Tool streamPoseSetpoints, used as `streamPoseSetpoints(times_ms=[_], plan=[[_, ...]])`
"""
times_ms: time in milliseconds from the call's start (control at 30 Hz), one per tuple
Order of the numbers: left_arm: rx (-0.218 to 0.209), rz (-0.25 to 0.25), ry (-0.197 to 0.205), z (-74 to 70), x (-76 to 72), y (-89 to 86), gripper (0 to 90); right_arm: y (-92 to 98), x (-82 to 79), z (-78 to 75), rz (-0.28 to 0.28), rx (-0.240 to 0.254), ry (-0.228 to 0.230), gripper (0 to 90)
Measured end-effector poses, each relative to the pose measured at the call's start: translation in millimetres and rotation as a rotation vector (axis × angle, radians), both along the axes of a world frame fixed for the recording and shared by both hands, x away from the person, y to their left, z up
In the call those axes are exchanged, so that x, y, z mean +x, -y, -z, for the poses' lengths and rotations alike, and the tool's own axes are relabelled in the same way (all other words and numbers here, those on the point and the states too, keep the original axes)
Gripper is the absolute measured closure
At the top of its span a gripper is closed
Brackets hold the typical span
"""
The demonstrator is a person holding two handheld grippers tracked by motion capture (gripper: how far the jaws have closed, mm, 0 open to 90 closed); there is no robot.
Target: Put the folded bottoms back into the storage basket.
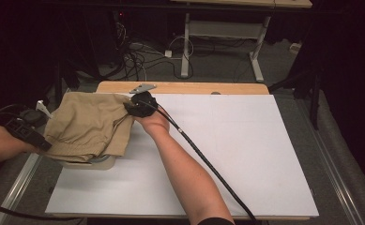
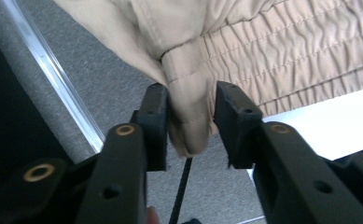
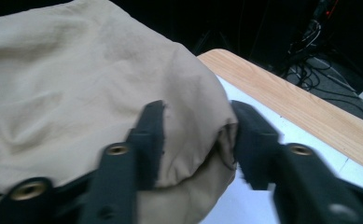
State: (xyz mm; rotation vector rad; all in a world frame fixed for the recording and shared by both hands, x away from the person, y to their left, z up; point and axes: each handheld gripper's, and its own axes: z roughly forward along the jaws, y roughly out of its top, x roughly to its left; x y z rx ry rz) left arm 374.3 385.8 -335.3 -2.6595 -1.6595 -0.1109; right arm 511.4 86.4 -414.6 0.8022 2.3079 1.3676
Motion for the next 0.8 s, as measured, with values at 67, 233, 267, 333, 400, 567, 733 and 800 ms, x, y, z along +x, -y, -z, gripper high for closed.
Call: streamPoseSetpoints(times_ms=[67,233,267,333,400,567,733,800], plan=[[-0.002,-0.002,0.010,-2.4,-0.3,0.4,58.7,3.4,-1.9,-2.6,-0.009,-0.009,0.000,47.2],[-0.013,-0.001,0.033,-9.9,-1.1,3.6,55.0,15.5,-10.3,-6.2,-0.020,0.002,-0.001,31.7],[-0.012,0.000,0.036,-11.2,-1.0,4.8,53.6,18.4,-12.6,-6.5,-0.023,0.005,0.002,28.9],[-0.018,0.007,0.043,-13.9,-0.8,8.1,52.1,24.9,-18.3,-7.3,-0.029,0.013,0.001,23.7],[-0.020,0.011,0.053,-16.2,-0.1,12.1,51.6,31.5,-24.3,-6.5,-0.034,0.018,-0.002,18.4],[-0.021,0.029,0.058,-19.6,4.1,23.8,50.6,48.0,-39.8,3.2,-0.051,-0.034,-0.035,3.0],[-0.033,0.047,0.069,-21.6,8.7,36.9,49.8,69.7,-53.5,21.8,-0.039,-0.088,-0.085,0.4],[-0.036,0.054,0.072,-21.3,10.6,42.3,49.8,80.2,-59.1,28.5,-0.032,-0.095,-0.101,0.4]])
